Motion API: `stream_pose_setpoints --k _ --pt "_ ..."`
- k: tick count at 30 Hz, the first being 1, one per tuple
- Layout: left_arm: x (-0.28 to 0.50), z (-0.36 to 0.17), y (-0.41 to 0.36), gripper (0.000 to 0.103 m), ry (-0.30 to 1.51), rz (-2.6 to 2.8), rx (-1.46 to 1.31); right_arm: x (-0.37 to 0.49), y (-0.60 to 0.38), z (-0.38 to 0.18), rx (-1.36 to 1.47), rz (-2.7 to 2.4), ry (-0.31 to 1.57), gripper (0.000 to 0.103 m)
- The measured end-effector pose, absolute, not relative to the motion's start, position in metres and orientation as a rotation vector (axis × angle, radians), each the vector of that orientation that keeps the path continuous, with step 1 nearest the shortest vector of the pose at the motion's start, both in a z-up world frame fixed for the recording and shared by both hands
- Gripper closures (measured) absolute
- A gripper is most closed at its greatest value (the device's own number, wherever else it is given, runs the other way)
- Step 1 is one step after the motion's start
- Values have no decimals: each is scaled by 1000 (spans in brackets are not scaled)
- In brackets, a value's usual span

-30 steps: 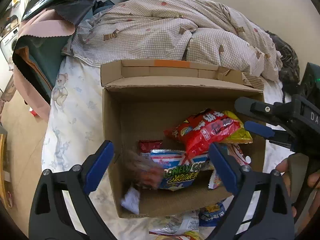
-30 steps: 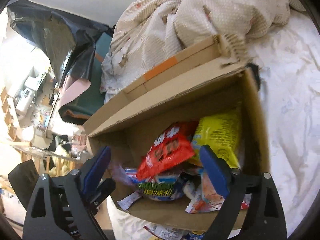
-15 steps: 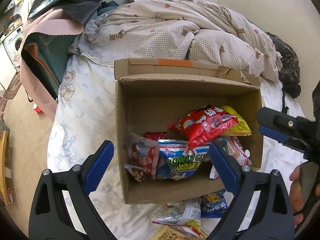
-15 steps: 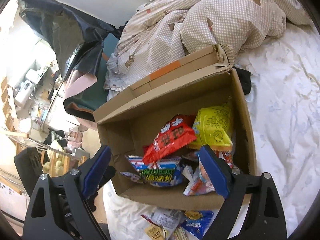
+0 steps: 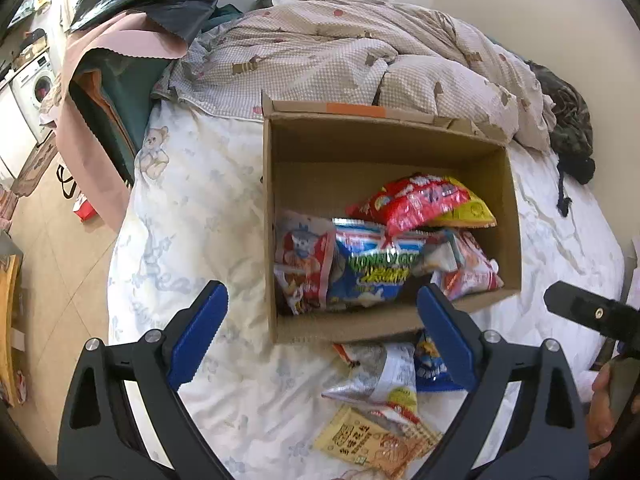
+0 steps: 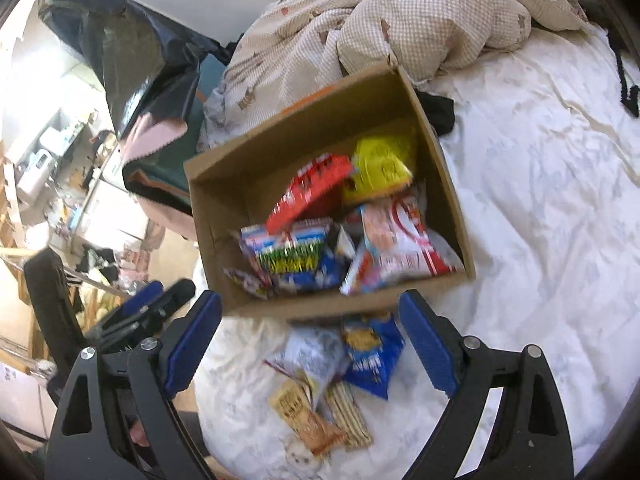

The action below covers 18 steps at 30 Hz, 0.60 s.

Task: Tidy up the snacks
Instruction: 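Move the left gripper back to the pile and grasp the white printed bag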

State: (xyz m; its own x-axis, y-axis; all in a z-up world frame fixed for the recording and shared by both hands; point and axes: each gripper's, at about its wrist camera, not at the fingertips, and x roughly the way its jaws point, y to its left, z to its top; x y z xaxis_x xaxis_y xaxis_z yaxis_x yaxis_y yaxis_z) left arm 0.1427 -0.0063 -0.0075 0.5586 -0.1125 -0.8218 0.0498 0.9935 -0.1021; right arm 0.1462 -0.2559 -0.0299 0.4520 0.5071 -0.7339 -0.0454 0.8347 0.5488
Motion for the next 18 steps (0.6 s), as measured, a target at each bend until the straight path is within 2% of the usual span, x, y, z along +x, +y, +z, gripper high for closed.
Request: stream_pose_setpoints --k 18 --pt "94 -41 14 9 1065 -27 -93 110 -252 -62 507 306 1179 11"
